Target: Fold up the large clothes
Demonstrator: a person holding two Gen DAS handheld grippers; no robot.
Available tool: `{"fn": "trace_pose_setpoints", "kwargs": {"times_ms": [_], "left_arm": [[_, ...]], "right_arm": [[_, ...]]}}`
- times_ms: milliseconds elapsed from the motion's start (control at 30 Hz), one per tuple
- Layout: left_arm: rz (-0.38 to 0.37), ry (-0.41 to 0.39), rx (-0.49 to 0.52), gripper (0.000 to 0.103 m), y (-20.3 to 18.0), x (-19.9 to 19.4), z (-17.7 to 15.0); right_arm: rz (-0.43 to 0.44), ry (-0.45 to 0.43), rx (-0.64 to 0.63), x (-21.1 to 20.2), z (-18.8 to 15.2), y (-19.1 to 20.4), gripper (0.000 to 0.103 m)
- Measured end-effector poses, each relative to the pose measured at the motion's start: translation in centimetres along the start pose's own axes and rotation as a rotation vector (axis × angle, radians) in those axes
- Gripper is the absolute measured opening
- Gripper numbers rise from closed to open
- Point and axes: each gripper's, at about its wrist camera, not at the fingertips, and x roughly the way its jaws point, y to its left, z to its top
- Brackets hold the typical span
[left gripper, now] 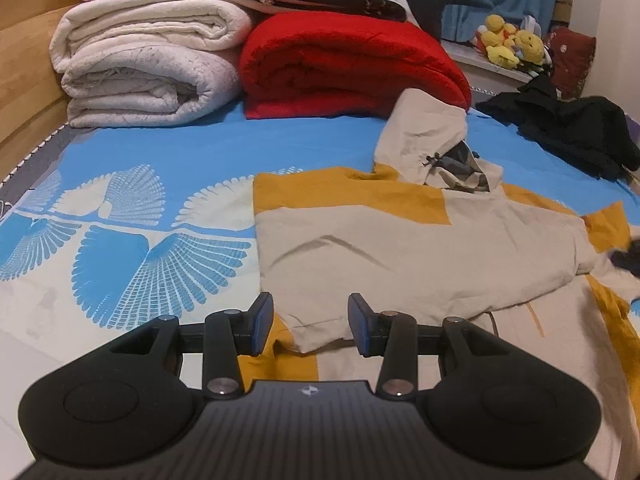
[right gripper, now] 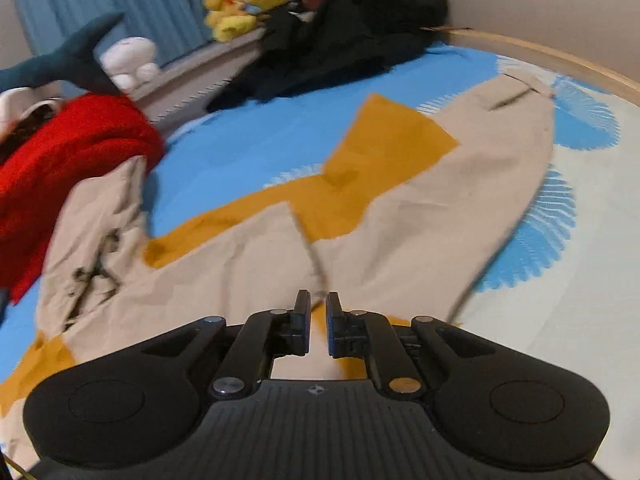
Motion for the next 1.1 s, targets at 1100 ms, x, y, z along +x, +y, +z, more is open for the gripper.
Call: {"fn": "trace_pose_setpoints", "kwargs": {"times_ms": [1100], "left_arm": [[-0.087, 0.039, 0.143, 0.046, -7.9, 0.7, -2.4]], "right_arm": [[-0.122, -0.026, 0.023, -1.3, 11.3, -22.6, 0.024]]}}
